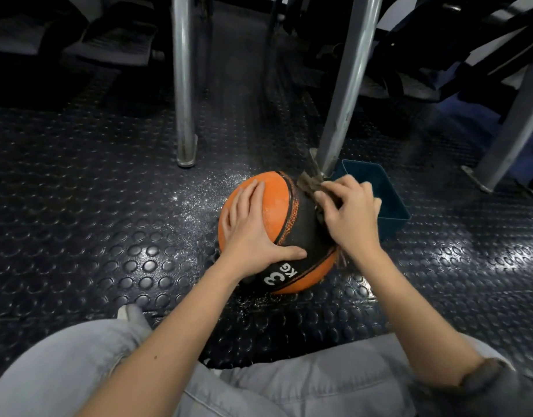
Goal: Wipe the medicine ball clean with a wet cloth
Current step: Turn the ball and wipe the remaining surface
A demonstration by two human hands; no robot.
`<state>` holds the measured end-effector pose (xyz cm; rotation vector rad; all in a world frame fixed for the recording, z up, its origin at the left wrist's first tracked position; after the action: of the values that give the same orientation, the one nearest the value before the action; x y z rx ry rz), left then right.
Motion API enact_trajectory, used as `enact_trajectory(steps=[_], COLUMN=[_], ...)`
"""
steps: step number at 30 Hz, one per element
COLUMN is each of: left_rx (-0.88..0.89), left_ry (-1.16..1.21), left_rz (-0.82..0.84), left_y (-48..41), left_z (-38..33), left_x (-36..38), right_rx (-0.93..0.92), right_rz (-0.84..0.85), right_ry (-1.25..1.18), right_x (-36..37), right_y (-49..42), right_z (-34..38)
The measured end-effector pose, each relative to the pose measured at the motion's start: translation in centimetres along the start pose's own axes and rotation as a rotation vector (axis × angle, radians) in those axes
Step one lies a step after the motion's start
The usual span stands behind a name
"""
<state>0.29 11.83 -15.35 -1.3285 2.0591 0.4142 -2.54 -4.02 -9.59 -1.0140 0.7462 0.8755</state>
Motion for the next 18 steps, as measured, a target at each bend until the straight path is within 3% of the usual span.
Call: enact_trajectory(steps=[5,7,10,14,18], left_rx=[0.001,0.008,-0.007,0.002,-0.001], left_ry=[0.011,0.013,0.014,0.013,0.054], left_rz=[-0.052,-0.028,-0.016,0.009,0.001], left_y=[0.1,0.1,0.0,0.4,0.2], left_z=[0.6,0.4,0.2,0.2,0.6], left_x=[0.0,0.2,0.0,-0.2,-0.4], right_rx=[-0.307,-0.335,-0.206,0.137,0.112], right_rz=[0.013,0.010,-0.024,0.093,-0.012], right_ry=[0.029,0.046,0.040,-0.159,-0.238], right_x=[0.7,0.5,0.1,1.5,1.0], right_y=[6.6,5.9,2.2,-3.3,0.8], right_z=[3.6,3.2,1.8,-1.6,0.1])
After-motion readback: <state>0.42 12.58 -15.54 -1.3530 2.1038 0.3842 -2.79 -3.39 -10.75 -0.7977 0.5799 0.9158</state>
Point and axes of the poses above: each hand's wrist, its own y-axis away from the middle knuckle, its own x-axis out of the palm, z = x × y, the point moved 4 cm from there along -y, towards the middle knuckle, and after that the axes turned 5 degrees about z, right-handed, at the moved point
